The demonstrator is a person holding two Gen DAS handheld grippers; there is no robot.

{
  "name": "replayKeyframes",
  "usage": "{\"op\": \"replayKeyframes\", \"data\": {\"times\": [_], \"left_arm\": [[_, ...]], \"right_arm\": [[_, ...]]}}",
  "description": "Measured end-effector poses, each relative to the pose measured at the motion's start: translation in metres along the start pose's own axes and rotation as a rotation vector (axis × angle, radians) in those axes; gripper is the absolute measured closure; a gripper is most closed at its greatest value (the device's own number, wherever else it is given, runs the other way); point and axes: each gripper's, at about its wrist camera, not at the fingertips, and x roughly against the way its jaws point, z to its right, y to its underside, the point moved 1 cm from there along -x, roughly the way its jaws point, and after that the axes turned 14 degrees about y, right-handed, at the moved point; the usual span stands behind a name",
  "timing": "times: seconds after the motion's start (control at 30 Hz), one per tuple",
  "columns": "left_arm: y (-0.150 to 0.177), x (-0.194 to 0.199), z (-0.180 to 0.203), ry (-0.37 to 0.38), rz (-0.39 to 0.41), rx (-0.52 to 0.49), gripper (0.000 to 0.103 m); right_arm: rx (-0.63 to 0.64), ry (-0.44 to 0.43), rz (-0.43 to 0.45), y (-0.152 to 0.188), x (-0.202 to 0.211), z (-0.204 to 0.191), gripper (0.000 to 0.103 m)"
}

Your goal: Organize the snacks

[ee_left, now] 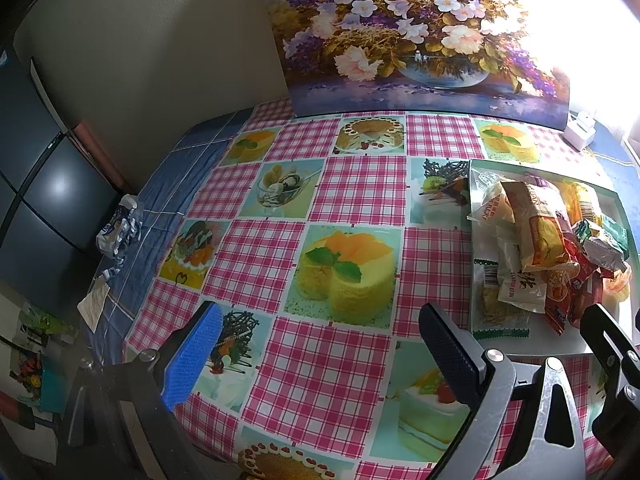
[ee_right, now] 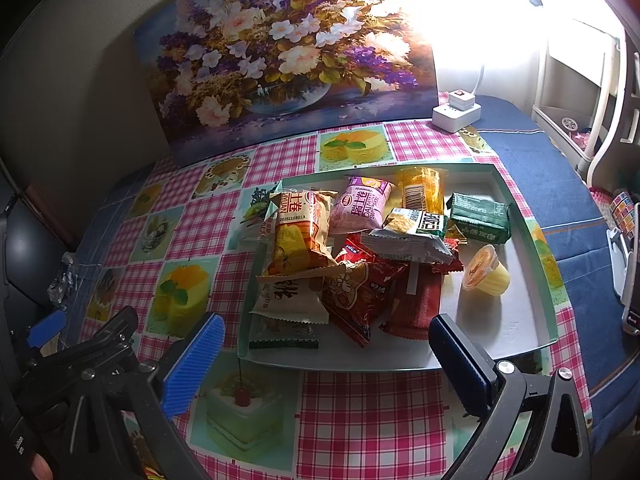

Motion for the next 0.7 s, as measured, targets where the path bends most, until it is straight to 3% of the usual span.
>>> {"op": "replayKeyframes", "data": {"times": [0.7], "left_arm": [[0.0006, -0.0007, 0.0002, 0.005, 0.001, 0.004, 0.004]], "right_arm": [[0.002, 0.001, 0.0, -0.0003, -0.0003, -0.0002, 0.0]]}}
